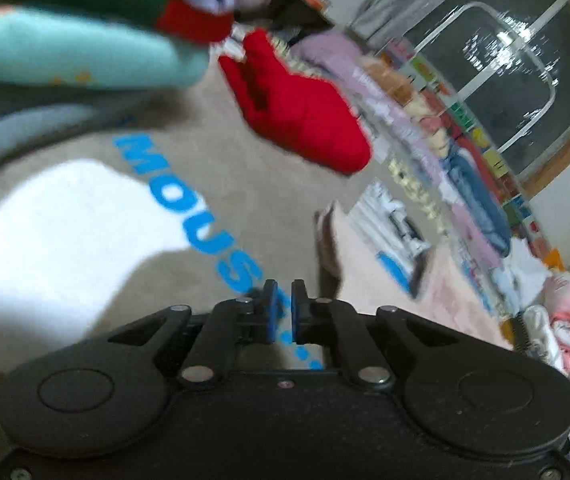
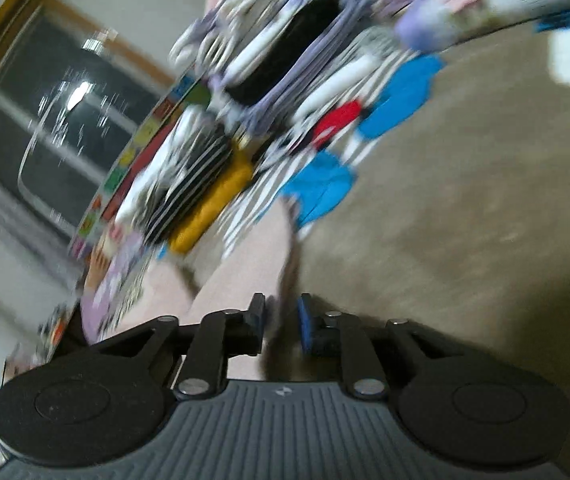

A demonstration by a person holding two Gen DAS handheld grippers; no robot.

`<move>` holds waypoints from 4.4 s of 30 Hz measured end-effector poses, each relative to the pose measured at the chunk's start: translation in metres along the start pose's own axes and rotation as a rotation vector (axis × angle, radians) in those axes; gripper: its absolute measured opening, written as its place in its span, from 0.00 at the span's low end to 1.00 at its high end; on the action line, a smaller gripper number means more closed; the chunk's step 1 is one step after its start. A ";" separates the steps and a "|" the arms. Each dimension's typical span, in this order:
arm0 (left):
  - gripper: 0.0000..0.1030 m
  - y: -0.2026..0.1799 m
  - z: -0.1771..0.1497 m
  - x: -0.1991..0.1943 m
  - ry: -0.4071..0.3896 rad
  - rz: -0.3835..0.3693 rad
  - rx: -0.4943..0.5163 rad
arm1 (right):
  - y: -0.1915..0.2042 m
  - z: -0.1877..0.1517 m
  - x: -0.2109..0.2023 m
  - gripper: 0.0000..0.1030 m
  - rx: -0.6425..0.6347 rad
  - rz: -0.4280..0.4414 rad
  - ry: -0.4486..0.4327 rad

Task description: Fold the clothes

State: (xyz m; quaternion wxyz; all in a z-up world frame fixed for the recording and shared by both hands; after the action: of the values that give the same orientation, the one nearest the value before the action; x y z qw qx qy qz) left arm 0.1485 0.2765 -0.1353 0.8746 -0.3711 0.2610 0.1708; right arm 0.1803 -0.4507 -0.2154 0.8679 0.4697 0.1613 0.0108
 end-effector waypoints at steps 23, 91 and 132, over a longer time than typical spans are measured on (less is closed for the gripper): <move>0.50 -0.035 -0.093 -0.037 0.188 -0.133 0.050 | 0.025 0.005 -0.033 0.04 0.208 0.342 0.001; 0.12 -0.003 -0.091 -0.038 0.056 -0.024 -0.069 | -0.003 -0.061 -0.043 0.07 0.136 0.113 0.147; 0.06 -0.012 -0.005 0.061 0.090 -0.082 0.115 | -0.006 0.034 0.070 0.07 -0.050 0.197 0.301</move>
State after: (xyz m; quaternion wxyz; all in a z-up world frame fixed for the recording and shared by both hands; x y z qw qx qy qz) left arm 0.2022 0.2713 -0.1671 0.8882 -0.3381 0.2938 0.1026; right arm 0.2554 -0.4698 -0.2219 0.8401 0.4547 0.2422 0.1697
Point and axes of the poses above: each gripper's, at about its wrist camera, not at the fingertips, and x roughly the way its jaws point, y to its left, z to its top, the point moved 3 cm from there along x, roughly the way its jaws point, and after that the axes turned 8 degrees about z, right-handed, at the moved point
